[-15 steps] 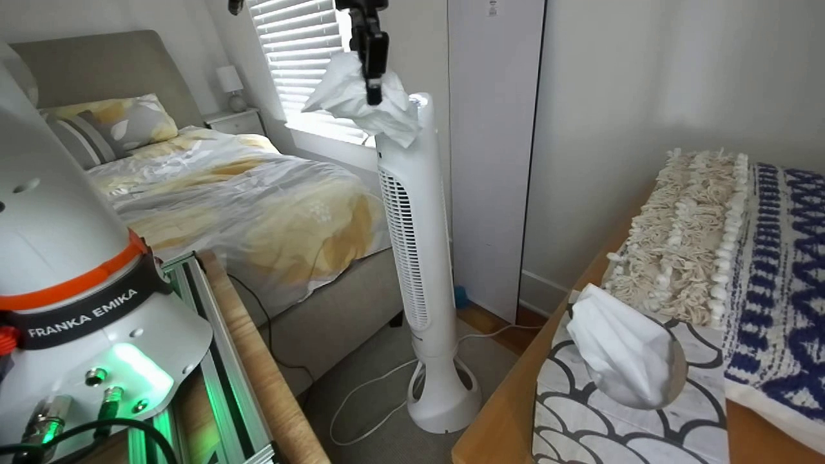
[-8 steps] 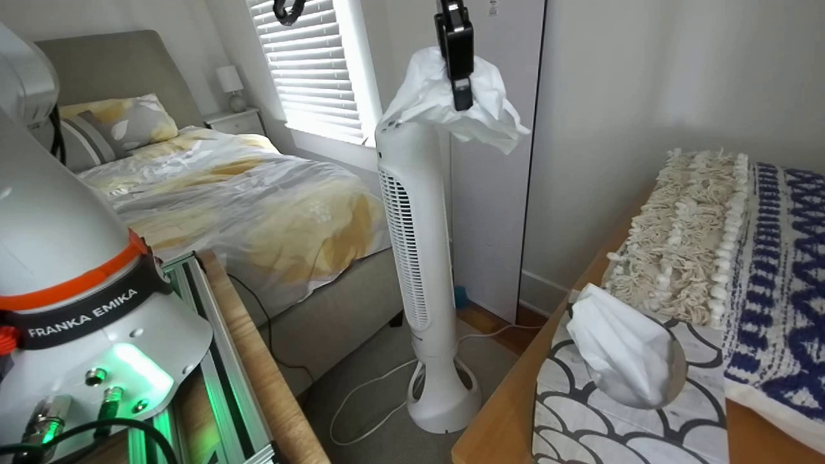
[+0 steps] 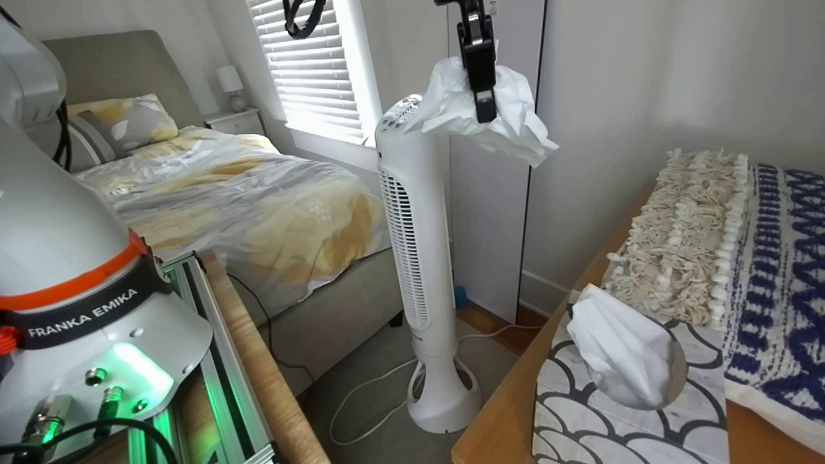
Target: Pick up the napkins from the bed and put them on top of the striped pillow
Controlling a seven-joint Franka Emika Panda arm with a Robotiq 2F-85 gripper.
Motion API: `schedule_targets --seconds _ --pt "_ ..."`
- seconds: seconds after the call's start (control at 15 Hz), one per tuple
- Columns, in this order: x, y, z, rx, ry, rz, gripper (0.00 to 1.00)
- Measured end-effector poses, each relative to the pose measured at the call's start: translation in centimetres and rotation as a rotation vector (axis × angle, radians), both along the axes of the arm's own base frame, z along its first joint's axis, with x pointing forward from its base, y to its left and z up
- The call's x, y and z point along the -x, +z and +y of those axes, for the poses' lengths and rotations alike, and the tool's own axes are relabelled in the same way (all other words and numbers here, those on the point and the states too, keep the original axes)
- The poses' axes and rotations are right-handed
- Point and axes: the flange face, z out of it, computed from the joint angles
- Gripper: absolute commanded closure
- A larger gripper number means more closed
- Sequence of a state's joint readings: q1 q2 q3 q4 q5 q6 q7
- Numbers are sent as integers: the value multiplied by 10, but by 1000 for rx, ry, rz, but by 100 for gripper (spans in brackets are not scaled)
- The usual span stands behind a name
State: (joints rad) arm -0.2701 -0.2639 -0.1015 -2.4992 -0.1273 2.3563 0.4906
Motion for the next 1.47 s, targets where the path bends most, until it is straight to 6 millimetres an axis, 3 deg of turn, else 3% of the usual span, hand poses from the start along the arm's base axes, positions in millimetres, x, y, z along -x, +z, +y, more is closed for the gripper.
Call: schedule_targets --seconds 0.2,0.33,0.93,1.13,1.33,1.4,1.47 --pt "-7 0 -3 9 -9 -31 99" --pt "-19 -5 -16 25 -69 -97 99" --pt "-54 -49 -160 156 -534 -200 99" --pt "-61 -69 -190 218 -658 -188 99" --pt "-74 -94 -201 248 -732 -175 99" --pt "-79 -101 -202 257 -748 -171 72" --pt "-83 -110 -202 265 -761 -165 71"
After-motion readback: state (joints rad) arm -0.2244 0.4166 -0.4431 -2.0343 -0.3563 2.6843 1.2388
